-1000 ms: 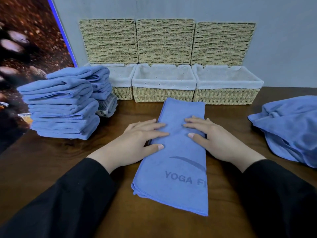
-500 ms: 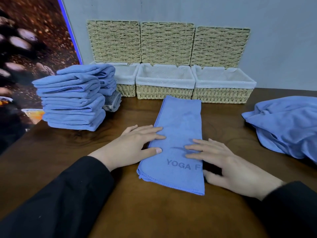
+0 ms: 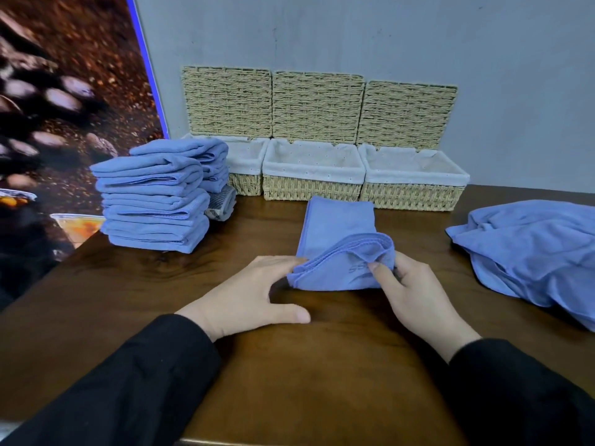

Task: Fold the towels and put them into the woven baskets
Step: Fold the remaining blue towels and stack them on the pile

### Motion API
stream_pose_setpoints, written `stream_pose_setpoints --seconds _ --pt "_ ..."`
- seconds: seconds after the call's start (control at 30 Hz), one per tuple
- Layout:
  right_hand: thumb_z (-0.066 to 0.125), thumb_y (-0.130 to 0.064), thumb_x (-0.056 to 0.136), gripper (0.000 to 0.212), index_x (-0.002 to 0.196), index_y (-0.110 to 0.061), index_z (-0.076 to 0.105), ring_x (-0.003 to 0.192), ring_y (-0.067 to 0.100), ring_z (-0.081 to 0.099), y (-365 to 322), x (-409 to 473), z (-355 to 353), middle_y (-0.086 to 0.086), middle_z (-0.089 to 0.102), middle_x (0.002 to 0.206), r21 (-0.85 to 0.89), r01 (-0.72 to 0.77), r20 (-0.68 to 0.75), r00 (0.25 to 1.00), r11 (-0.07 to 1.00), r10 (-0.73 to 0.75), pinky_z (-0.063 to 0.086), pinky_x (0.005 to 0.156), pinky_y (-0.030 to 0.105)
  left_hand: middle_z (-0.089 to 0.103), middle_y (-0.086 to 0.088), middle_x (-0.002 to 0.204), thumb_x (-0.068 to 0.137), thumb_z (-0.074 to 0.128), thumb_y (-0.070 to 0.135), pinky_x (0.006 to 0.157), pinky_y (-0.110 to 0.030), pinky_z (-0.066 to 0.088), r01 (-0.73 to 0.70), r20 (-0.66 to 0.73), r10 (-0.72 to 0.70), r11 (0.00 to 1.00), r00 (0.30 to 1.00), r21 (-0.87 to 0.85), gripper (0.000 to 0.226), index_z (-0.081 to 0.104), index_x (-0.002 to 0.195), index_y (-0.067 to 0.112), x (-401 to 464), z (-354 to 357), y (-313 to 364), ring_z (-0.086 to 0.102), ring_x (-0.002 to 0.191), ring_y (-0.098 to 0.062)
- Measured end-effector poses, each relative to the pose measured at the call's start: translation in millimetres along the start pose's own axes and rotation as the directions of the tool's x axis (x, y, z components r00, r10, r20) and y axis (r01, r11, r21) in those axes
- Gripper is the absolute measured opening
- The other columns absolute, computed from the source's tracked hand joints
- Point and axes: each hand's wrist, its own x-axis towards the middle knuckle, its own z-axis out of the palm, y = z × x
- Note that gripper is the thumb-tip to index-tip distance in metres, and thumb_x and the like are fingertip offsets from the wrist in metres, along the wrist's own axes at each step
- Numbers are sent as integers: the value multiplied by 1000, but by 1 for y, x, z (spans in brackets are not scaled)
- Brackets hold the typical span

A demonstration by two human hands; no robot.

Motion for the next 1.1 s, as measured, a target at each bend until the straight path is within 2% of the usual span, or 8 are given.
stream_pose_setpoints --seconds 0.13,0.27,0.43,0.63,0.77,0.93,1.03,1.1 --pt "51 -36 104 26 97 -19 68 71 11 61 -8 1 -2 0 72 86 75 -57 -21 998 996 59 47 63 25 56 40 126 98 59 46 116 -34 36 3 -199 -18 997 980 -76 25 58 121 54 15 6 11 47 130 7" --pt "58 -24 102 17 110 -25 73 100 13 74 -24 -8 -12 -8 78 106 366 -102 9 994 925 106 60 86 36 75 10 116 100 60 17 93 -28 55 -43 -245 -95 861 965 -507 23 71 120 22 14 1 27 70 109 -12" --pt "62 -21 99 16 102 -21 78 95 18 76 -28 -2 -22 -3 79 102 449 -156 18 986 880 166 59 85 43 78 -3 105 96 66 16 90 -34 58 38 -215 -235 754 948 -656 17 76 108 11 29 -9 31 74 100 -21" --pt "71 -33 95 26 88 -8 73 80 25 76 -11 69 -19 4 78 85 301 -211 4 975 930 220 56 75 38 79 -2 91 92 73 27 89 -43 58 155 -270 -357 813 895 -561 19 78 91 9 74 -25 9 75 88 -19" --pt "75 -48 87 31 87 -19 63 68 15 62 22 97 2 -5 64 72 -121 -265 -53 964 957 261 43 59 32 61 4 84 84 77 44 64 -23 40 326 -501 -338 938 797 -114 23 66 92 25 96 -18 -27 56 71 -8" --pt "66 -47 92 34 121 -31 60 105 0 52 21 87 -6 -19 54 113 -227 2 -186 981 974 -45 40 87 21 60 16 112 95 61 39 93 -19 45 151 -586 -125 989 801 -5 25 65 118 28 89 -20 -36 58 106 -1" --pt "48 -57 93 46 128 -31 62 127 -9 47 7 77 -14 -27 56 131 -190 189 51 982 963 -183 34 106 12 57 27 127 96 51 50 103 -10 34 12 -419 6 999 908 41 39 66 126 30 83 -17 -23 50 123 7" --pt "38 -66 89 65 145 -36 49 140 -18 27 6 73 -10 -31 41 150 -220 195 272 953 956 -132 13 121 16 45 30 142 92 42 65 116 -17 26 7 -281 28 993 959 122 58 60 137 34 85 -11 -22 36 136 12"
